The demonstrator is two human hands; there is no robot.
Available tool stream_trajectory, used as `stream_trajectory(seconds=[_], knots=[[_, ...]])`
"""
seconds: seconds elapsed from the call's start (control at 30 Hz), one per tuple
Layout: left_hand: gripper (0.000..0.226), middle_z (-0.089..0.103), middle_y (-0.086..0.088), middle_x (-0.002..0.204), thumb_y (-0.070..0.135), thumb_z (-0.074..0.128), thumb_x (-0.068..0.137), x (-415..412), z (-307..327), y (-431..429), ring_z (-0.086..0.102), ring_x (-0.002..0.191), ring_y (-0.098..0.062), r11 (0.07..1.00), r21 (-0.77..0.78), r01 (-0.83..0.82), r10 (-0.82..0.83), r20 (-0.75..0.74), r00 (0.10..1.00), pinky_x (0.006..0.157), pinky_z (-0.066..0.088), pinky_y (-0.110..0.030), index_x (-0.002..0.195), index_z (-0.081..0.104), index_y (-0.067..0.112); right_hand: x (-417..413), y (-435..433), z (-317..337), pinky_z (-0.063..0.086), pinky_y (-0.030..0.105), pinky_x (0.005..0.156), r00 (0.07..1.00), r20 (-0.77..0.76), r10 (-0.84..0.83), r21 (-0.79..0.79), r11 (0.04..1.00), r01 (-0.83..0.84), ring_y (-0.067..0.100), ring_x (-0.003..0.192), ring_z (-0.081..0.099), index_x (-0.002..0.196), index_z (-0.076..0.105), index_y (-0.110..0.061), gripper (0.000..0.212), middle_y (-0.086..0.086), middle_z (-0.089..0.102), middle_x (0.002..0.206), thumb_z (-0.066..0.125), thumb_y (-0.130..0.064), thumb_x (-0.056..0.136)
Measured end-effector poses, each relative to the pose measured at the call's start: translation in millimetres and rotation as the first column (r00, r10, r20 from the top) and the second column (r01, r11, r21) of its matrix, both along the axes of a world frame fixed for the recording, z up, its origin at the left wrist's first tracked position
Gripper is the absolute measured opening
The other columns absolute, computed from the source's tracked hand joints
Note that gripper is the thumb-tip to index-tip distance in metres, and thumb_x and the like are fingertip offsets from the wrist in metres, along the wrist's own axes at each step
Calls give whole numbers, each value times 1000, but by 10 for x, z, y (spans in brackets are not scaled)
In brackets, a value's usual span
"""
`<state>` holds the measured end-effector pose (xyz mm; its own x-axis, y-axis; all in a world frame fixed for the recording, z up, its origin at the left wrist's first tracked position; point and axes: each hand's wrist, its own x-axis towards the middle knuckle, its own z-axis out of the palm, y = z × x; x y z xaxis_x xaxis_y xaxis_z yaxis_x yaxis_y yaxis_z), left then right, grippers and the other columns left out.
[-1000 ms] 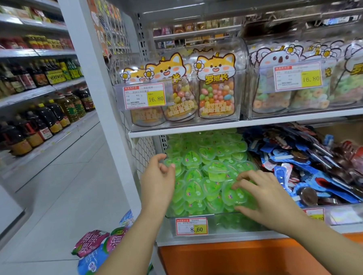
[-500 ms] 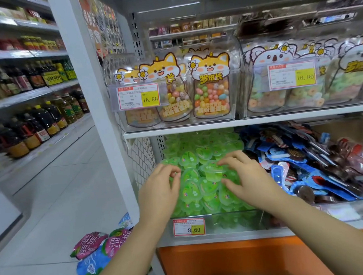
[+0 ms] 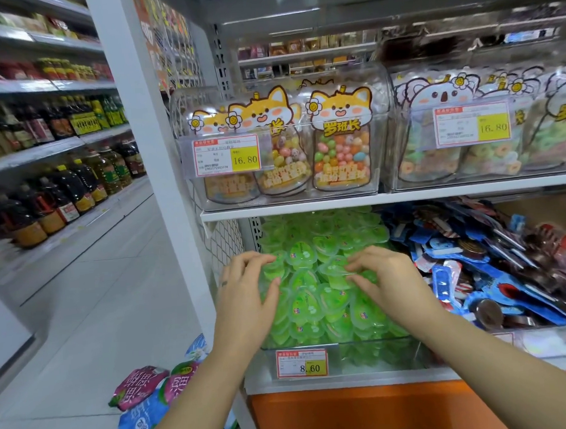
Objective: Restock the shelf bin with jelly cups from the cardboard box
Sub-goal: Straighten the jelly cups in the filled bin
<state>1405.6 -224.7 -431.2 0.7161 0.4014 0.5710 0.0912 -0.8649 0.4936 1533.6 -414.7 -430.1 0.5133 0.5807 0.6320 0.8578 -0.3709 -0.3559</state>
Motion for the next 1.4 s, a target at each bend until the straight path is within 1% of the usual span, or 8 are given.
stream_trajectory(seconds=[0.23,0.47,0.6,0.7,1.03,1.13,1.27,1.4], knots=[[20,62,13,90,14,58,92,-90,208,-141,58,82,0,951,-248,187,-161,119,980,69,45,-9,97,61,33,-116,-47,211,41,7,87,984,-43,172,122,979,-165,-2,89,61,81,74,-15,10,-11,66,92,78,-10,73],[16,60,8,59,25,55,93,-74,363,-232,58,55,-6,529,-817,227,-457,-49,888,58,51,-20,95,68,15,-352,12,342,42,7,87,926,-144,350,54,937,-346,-6,94,62,81,72,-16,4,-15,67,97,72,-14,78],[6,62,-2,63,9,58,91,-62,393,-265,60,51,-6,282,-944,173,-337,72,939,54,53,-17,86,59,7,-353,24,353,37,5,89,953,-181,243,35,970,-240,-3,99,56,93,73,-22,16,-14,61,108,72,-12,81],[8,64,-10,78,7,57,92,-29,427,-299,65,55,-9,219,-959,181,-217,133,967,55,55,-18,84,55,8,-411,56,378,45,11,81,952,-256,167,57,986,-158,2,84,59,106,68,-26,30,-12,62,95,76,-22,77],[8,64,-8,84,6,53,95,154,598,-316,69,63,-9,389,-896,215,-193,149,970,57,54,-15,89,56,10,-378,261,498,48,8,71,897,-434,81,129,991,-27,10,72,65,108,71,-18,42,0,70,80,82,-26,68],[10,65,-2,86,10,52,96,147,637,-275,68,64,-4,526,-831,180,-212,76,974,57,52,-15,90,60,13,-345,297,513,45,4,68,896,-443,34,102,995,13,7,74,65,108,71,-18,39,-1,70,78,80,-25,71],[11,64,9,99,21,57,92,66,445,-123,59,83,-4,930,-367,-5,-23,-72,997,70,42,-19,99,64,23,-307,318,469,41,0,62,866,-500,5,43,999,19,3,71,64,103,73,-17,29,-4,69,74,78,-24,75],[53,38,7,144,36,58,89,3,185,-34,31,135,-12,999,5,49,-47,-199,979,111,25,-28,138,43,25,-283,377,369,38,-3,61,865,-500,-37,-31,999,25,0,69,60,105,73,-13,30,0,70,82,77,-24,77]])
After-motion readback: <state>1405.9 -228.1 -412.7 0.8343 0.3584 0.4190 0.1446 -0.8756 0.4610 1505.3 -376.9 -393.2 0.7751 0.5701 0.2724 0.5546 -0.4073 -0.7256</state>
